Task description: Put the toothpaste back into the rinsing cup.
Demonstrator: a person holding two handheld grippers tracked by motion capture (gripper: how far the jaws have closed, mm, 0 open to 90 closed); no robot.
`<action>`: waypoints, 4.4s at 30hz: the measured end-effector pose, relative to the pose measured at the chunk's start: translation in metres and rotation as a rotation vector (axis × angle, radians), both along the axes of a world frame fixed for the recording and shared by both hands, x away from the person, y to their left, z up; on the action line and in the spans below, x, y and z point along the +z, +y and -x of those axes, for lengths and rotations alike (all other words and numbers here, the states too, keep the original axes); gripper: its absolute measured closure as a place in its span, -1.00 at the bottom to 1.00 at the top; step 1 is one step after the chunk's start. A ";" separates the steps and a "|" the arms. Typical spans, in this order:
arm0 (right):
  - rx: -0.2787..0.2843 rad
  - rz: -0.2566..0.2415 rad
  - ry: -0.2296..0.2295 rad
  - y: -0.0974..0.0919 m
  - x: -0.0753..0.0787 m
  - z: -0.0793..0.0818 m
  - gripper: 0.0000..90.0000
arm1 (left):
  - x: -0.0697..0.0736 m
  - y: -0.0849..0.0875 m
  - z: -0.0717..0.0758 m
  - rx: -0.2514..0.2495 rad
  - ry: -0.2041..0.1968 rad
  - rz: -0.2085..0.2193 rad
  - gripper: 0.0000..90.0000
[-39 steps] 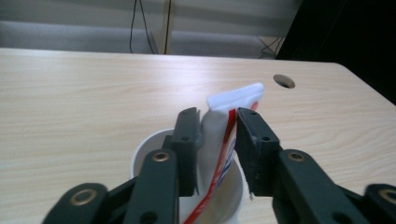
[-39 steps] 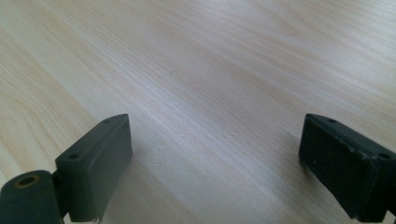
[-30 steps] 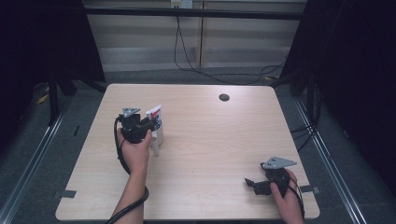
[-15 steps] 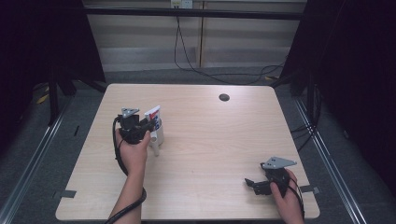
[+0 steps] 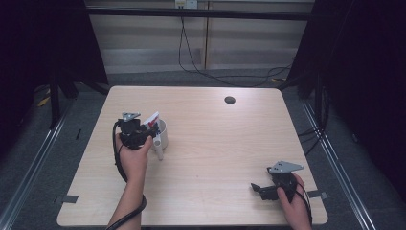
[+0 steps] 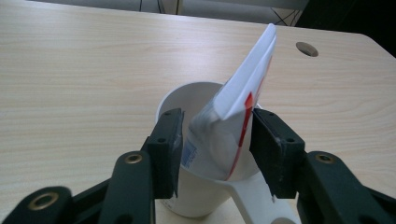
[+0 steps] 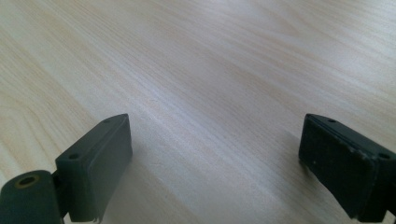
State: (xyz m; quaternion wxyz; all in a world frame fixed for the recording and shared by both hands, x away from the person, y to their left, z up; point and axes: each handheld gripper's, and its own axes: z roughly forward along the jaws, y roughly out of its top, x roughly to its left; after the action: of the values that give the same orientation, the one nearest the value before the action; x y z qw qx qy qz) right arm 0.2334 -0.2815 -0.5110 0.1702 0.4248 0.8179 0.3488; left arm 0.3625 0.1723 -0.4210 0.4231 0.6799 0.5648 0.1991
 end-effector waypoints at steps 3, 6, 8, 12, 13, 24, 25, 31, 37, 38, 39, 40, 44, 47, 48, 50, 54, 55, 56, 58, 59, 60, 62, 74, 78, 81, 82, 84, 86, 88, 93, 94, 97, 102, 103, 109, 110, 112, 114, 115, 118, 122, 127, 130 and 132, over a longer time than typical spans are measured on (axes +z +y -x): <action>0.000 0.000 0.000 0.000 0.000 0.000 -0.80 | 0.001 0.001 0.000 -0.001 0.002 0.010 0.11; 0.001 0.000 -0.001 0.000 0.000 0.000 -0.80 | 0.002 0.002 0.001 -0.002 0.007 0.006 0.03; 0.001 0.000 -0.001 0.000 0.000 0.000 -0.80 | 0.002 0.002 0.001 -0.002 0.005 0.002 -0.02; 0.000 0.000 0.000 0.000 0.000 0.000 -0.80 | 0.004 0.004 0.002 0.002 0.002 -0.007 -0.13; 0.000 0.000 0.000 0.000 0.000 0.000 -0.80 | 0.005 0.005 0.002 0.003 0.001 -0.008 -0.16; 0.000 0.000 0.001 0.000 0.000 0.000 -0.80 | 0.005 0.011 0.004 -0.011 -0.004 0.017 -0.33; 0.000 0.000 0.000 0.000 0.000 0.000 -0.80 | 0.006 0.012 0.004 -0.009 -0.005 0.018 -0.33; -0.001 0.000 0.001 0.000 0.000 0.000 -0.80 | 0.010 0.017 0.006 -0.001 -0.014 0.025 -0.39; 0.000 -0.001 -0.001 0.000 0.000 0.000 -0.80 | 0.014 0.024 0.009 -0.016 -0.024 0.031 -0.47; 0.000 -0.001 -0.001 0.000 0.000 0.000 -0.80 | 0.014 0.024 0.009 -0.016 -0.024 0.031 -0.47; -0.002 -0.001 0.001 0.000 0.000 0.000 -0.80 | 0.014 0.026 0.010 -0.021 -0.019 0.040 -0.47; 0.000 -0.001 -0.001 0.000 0.000 0.000 -0.80 | 0.015 0.027 0.010 -0.020 -0.018 0.043 -0.50; -0.001 -0.001 0.000 0.000 0.000 0.000 -0.80 | 0.016 0.030 0.012 -0.028 -0.016 0.042 -0.54; -0.001 -0.001 0.000 0.000 0.000 0.000 -0.80 | 0.016 0.034 0.014 -0.029 -0.015 0.049 -0.58; 0.000 -0.001 0.000 0.000 0.000 0.000 -0.80 | 0.016 0.035 0.015 -0.032 -0.014 0.050 -0.59; 0.000 -0.001 -0.001 0.000 0.000 0.000 -0.80 | 0.016 0.039 0.017 -0.031 -0.012 0.057 -0.62; -0.001 -0.001 0.000 0.000 0.000 0.000 -0.80 | 0.017 0.045 0.020 -0.045 -0.012 0.052 -0.65; 0.000 0.000 -0.001 0.000 0.000 0.000 -0.80 | 0.017 0.045 0.020 -0.045 -0.012 0.052 -0.65; 0.000 0.000 -0.001 0.000 0.000 0.000 -0.80 | 0.016 0.047 0.021 -0.044 -0.012 0.055 -0.65; 0.000 -0.001 0.000 0.000 0.000 0.000 -0.80 | 0.015 0.050 0.023 -0.041 -0.012 0.054 -0.65; -0.001 -0.001 0.000 0.000 0.000 0.000 -0.80 | 0.014 0.054 0.025 -0.035 -0.007 0.061 -0.65; -0.001 -0.001 0.000 0.000 0.000 0.000 -0.80 | 0.014 0.054 0.025 -0.035 -0.007 0.061 -0.65; 0.000 -0.001 0.000 0.000 0.000 0.000 -0.80 | 0.011 0.057 0.026 -0.031 -0.003 0.057 -0.65; 0.000 -0.001 0.000 0.000 0.000 0.000 -0.80 | 0.000 0.065 0.033 -0.038 0.013 0.050 -0.64; -0.001 -0.001 0.001 0.000 0.000 0.000 -0.80 | -0.007 0.067 0.035 -0.036 0.016 0.044 -0.64; 0.000 -0.001 0.000 0.000 0.000 0.000 -0.80 | -0.010 0.068 0.036 -0.036 0.019 0.040 -0.64; 0.000 -0.001 -0.001 0.000 0.000 0.000 -0.80 | -0.013 0.069 0.036 -0.041 0.018 0.043 -0.64; -0.001 -0.001 0.001 0.000 0.000 0.000 -0.80 | -0.016 0.069 0.037 -0.042 0.021 0.031 -0.64; 0.001 0.000 -0.001 0.000 0.000 0.000 -0.80 | -0.017 0.069 0.038 -0.042 0.022 0.031 -0.64; -0.001 -0.001 0.001 0.000 0.000 0.000 -0.80 | -0.020 0.069 0.039 -0.043 0.028 0.028 -0.64; 0.000 -0.001 0.000 0.000 0.000 0.000 -0.80 | -0.026 0.071 0.041 -0.047 0.031 0.021 -0.64; 0.000 -0.001 0.000 0.000 0.000 0.000 -0.80 | -0.026 0.071 0.041 -0.047 0.031 0.021 -0.64; 0.001 0.000 -0.001 0.000 0.000 0.000 -0.80 | -0.030 0.072 0.043 -0.051 0.030 0.018 -0.64; 0.000 -0.001 0.000 0.000 0.000 0.000 -0.80 | -0.034 0.074 0.045 -0.051 0.034 0.012 -0.64; 0.000 -0.001 0.000 0.000 0.000 0.000 -0.80 | -0.035 0.075 0.045 -0.053 0.036 0.009 -0.64; 0.001 0.000 -0.001 0.000 0.000 0.000 -0.80 | -0.039 0.077 0.047 -0.055 0.039 0.002 -0.63; 0.001 0.000 -0.001 0.000 0.000 0.000 -0.80 | -0.040 0.077 0.048 -0.057 0.040 -0.003 -0.63; 0.000 -0.001 0.000 0.000 0.000 0.000 -0.80 | -0.041 0.078 0.048 -0.054 0.039 0.001 -0.63; 0.001 0.000 -0.001 0.000 0.000 0.000 -0.80 | -0.042 0.079 0.049 -0.058 0.042 -0.004 -0.63; 0.001 0.000 -0.001 0.000 0.000 0.000 -0.80 | -0.043 0.079 0.049 -0.058 0.044 -0.005 -0.63; 0.000 0.000 -0.001 0.000 0.000 0.000 -0.80 | -0.047 0.082 0.051 -0.050 0.049 -0.009 -0.63; 0.000 0.000 0.000 0.000 0.000 0.000 -0.80 | -0.051 0.084 0.053 -0.048 0.056 -0.017 -0.63; -0.001 -0.001 0.000 0.000 0.000 0.000 -0.80 | -0.060 0.087 0.058 -0.039 0.063 -0.021 -0.62; -0.001 -0.001 0.000 0.000 0.000 0.000 -0.80 | -0.064 0.088 0.059 -0.044 0.071 -0.035 -0.62; -0.001 -0.001 0.000 0.000 0.000 0.000 -0.80 | -0.065 0.088 0.060 -0.038 0.072 -0.032 -0.62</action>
State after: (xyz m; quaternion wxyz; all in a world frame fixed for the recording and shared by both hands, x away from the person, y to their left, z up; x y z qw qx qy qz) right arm 0.2334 -0.2815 -0.5110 0.1700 0.4252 0.8176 0.3491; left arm 0.3026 0.2602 -0.4858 0.3955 0.7039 0.5633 0.1755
